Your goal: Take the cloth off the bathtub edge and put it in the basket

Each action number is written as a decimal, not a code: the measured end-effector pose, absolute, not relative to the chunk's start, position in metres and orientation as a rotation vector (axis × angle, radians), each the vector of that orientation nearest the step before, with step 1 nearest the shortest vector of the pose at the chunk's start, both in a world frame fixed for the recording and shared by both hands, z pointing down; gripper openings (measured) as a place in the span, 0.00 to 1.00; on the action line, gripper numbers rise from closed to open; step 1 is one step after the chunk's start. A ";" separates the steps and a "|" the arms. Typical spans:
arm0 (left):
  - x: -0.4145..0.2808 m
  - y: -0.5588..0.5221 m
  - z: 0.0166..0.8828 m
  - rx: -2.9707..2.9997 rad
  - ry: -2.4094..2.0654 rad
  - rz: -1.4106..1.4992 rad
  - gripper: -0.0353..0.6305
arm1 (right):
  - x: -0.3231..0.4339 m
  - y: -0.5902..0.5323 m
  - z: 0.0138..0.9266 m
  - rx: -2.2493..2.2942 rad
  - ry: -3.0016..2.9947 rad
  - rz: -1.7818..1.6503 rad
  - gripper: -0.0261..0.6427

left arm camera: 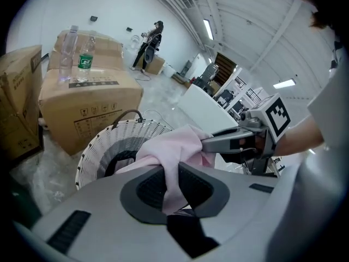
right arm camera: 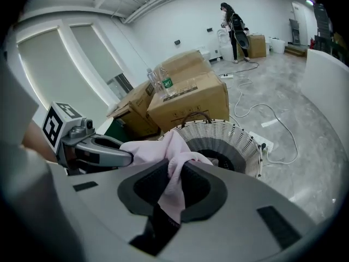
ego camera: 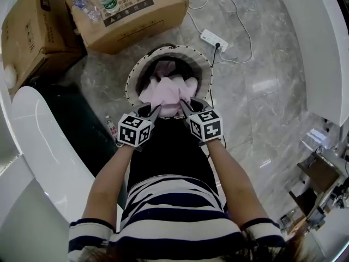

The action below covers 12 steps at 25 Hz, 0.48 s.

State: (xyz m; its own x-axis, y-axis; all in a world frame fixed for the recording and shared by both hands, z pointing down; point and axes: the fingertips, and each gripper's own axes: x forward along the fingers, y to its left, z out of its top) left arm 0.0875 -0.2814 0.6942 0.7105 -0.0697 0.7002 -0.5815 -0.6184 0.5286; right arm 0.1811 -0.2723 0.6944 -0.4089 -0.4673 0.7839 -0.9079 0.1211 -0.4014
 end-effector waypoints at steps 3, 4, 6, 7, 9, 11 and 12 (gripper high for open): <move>0.086 -0.278 0.706 2.086 -0.500 0.879 0.15 | 0.180 -0.266 0.705 1.307 -1.906 1.277 0.15; 0.085 -0.277 0.710 2.070 -0.505 0.891 0.15 | 0.180 -0.264 0.708 1.299 -1.900 1.285 0.15; 0.085 -0.278 0.716 2.046 -0.514 0.907 0.16 | 0.181 -0.263 0.714 1.282 -1.884 1.291 0.15; 0.084 -0.279 0.720 2.036 -0.519 0.918 0.16 | 0.181 -0.263 0.717 1.274 -1.875 1.294 0.15; 0.081 -0.278 0.728 2.015 -0.536 0.965 0.16 | 0.182 -0.262 0.722 1.263 -1.858 1.302 0.16; 0.075 -0.280 0.735 1.996 -0.577 1.036 0.16 | 0.183 -0.262 0.724 1.262 -1.848 1.311 0.17; 0.072 -0.282 0.738 1.992 -0.603 1.064 0.16 | 0.184 -0.262 0.724 1.265 -1.847 1.313 0.17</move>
State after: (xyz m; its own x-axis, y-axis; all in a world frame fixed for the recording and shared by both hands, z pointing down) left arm 0.0716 -0.2824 0.7378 0.5361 -0.0444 0.8430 -0.7001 -0.5812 0.4147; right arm 0.1838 -0.2618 0.7240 -0.4138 -0.3806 0.8270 -0.9061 0.0846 -0.4144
